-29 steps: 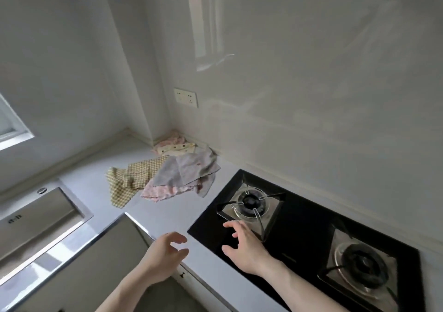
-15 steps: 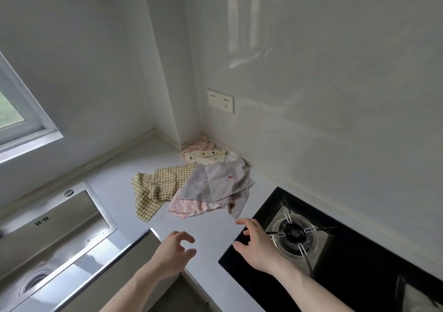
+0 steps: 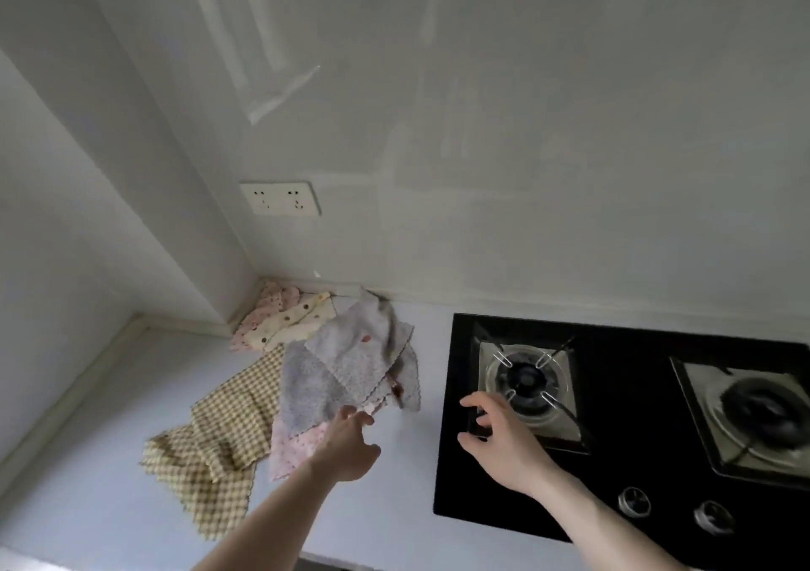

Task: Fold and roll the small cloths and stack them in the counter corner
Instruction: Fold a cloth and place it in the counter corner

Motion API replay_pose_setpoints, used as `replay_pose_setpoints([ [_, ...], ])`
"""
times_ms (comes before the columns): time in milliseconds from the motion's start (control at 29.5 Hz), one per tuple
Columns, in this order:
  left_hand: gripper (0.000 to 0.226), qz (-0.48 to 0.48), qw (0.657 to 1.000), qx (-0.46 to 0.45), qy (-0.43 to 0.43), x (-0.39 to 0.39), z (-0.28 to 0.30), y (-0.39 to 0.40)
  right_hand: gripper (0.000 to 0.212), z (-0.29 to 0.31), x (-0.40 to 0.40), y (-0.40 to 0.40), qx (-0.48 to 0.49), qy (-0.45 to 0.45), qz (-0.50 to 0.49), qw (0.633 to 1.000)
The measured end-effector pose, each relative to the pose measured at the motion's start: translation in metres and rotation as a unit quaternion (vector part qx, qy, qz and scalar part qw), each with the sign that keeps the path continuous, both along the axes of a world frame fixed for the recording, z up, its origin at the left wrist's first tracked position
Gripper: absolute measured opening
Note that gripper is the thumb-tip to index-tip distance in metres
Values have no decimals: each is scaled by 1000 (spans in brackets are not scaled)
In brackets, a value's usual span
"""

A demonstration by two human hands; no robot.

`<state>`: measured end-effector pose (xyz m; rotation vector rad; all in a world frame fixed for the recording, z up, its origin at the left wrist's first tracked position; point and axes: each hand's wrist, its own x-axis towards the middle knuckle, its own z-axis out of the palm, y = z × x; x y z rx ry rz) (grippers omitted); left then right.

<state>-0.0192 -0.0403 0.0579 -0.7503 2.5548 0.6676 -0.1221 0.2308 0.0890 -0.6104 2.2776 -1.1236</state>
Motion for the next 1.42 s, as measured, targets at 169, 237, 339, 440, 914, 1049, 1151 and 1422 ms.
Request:
replay_pose_setpoints([
  [169,63,-65,997,-21,-30,-37,-15,-37,42,-3,25,-10,-29,-17,-120,992],
  [237,65,-91,994,-27,-59,-47,-26,-51,41,-3,40,-15,-24,-20,-152,988],
  [339,70,-131,987,-18,-91,-55,-45,-65,42,-1,75,-15,-15,-25,-183,983],
  [440,69,-144,986,-12,-82,-54,-55,-72,40,-1,103,-7,6,-22,-203,979],
  [914,22,-79,945,-21,318,-50,71,-95,36,38,122,-12,13,10,-209,978],
  [1049,7,-42,896,4,441,-31,151,-97,37,60,111,-33,-14,35,-192,981],
  [1151,19,-68,883,58,460,-7,197,-91,38,76,108,-60,-41,34,-168,984],
  [1422,20,-125,910,98,382,55,238,-71,58,111,134,-126,-81,0,-32,996],
])
